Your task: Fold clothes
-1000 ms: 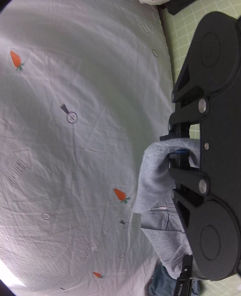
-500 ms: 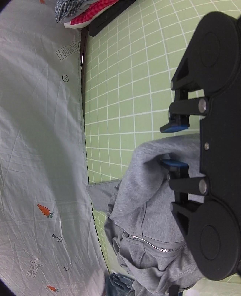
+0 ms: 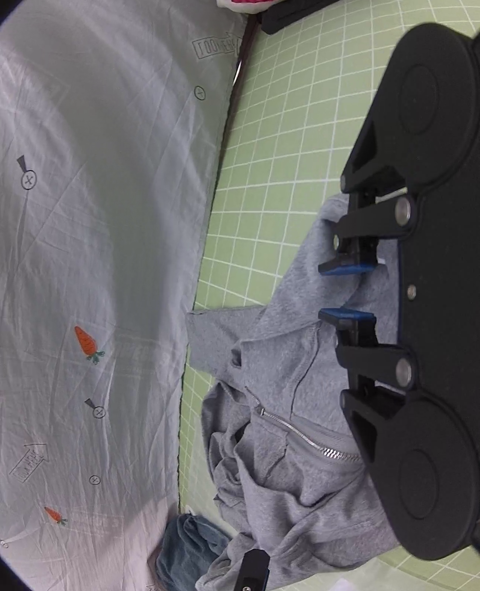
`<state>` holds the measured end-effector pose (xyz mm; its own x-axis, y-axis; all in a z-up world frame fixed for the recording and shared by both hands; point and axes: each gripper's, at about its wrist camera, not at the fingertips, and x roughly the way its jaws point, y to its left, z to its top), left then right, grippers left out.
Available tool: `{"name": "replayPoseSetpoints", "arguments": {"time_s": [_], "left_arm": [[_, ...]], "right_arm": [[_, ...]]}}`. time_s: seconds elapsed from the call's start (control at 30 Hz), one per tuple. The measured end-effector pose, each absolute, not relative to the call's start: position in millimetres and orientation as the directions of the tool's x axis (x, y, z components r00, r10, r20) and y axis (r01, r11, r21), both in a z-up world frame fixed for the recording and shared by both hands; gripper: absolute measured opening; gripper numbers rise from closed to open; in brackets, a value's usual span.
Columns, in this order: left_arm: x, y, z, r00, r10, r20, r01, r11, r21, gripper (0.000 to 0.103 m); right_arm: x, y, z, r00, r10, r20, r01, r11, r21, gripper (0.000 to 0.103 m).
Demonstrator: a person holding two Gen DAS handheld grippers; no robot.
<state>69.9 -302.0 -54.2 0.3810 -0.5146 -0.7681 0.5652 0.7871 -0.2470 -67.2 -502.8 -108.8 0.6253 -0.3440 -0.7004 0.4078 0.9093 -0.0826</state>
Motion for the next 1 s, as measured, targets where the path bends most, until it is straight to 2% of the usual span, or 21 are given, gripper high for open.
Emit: {"name": "replayPoseSetpoints", "arguments": {"time_s": [0.13,0.3,0.4,0.47,0.53,0.57,0.6,0.67,0.73,1.0], "left_arm": [[76,-330,-79,0.342,-0.491,-0.801,0.592,0.775,-0.222,0.033],[84,-341,-100,0.325,-0.452,-0.831,0.583,0.788,-0.2,0.035],[84,-342,-106,0.325,-0.447,-0.834,0.597,0.781,-0.186,0.036],[83,-342,-110,0.325,-0.443,-0.835,0.605,0.776,-0.176,0.036],[82,-340,-112,0.326,-0.444,-0.834,0.601,0.779,-0.18,0.036],[82,-339,-113,0.327,-0.447,-0.833,0.599,0.78,-0.183,0.036],[82,-337,-112,0.329,-0.448,-0.832,0.595,0.782,-0.186,0.033],[82,-332,-110,0.334,-0.443,-0.832,0.583,0.791,-0.187,0.016],[84,-325,-107,0.328,-0.453,-0.829,0.566,0.797,-0.211,0.009],[80,-302,-82,0.343,-0.503,-0.793,0.542,0.796,-0.271,0.002]], "right_arm": [[-72,-524,-129,0.536,-0.39,-0.749,0.489,0.866,-0.102,0.018],[-82,-536,-142,0.496,-0.372,-0.785,0.507,0.858,-0.086,0.019],[-81,-532,-145,0.486,-0.376,-0.789,0.495,0.863,-0.106,0.023],[-77,-531,-150,0.468,-0.355,-0.809,0.473,0.874,-0.11,0.03],[-75,-531,-154,0.459,-0.357,-0.814,0.469,0.875,-0.12,0.029],[-75,-531,-153,0.456,-0.359,-0.814,0.473,0.873,-0.12,0.026],[-76,-532,-152,0.454,-0.361,-0.815,0.477,0.871,-0.12,0.024],[-81,-535,-147,0.461,-0.355,-0.813,0.483,0.869,-0.106,0.012],[-89,-538,-140,0.472,-0.346,-0.811,0.497,0.864,-0.079,0.004],[-120,-547,-105,0.569,-0.318,-0.758,0.588,0.802,0.105,0.0]]}}
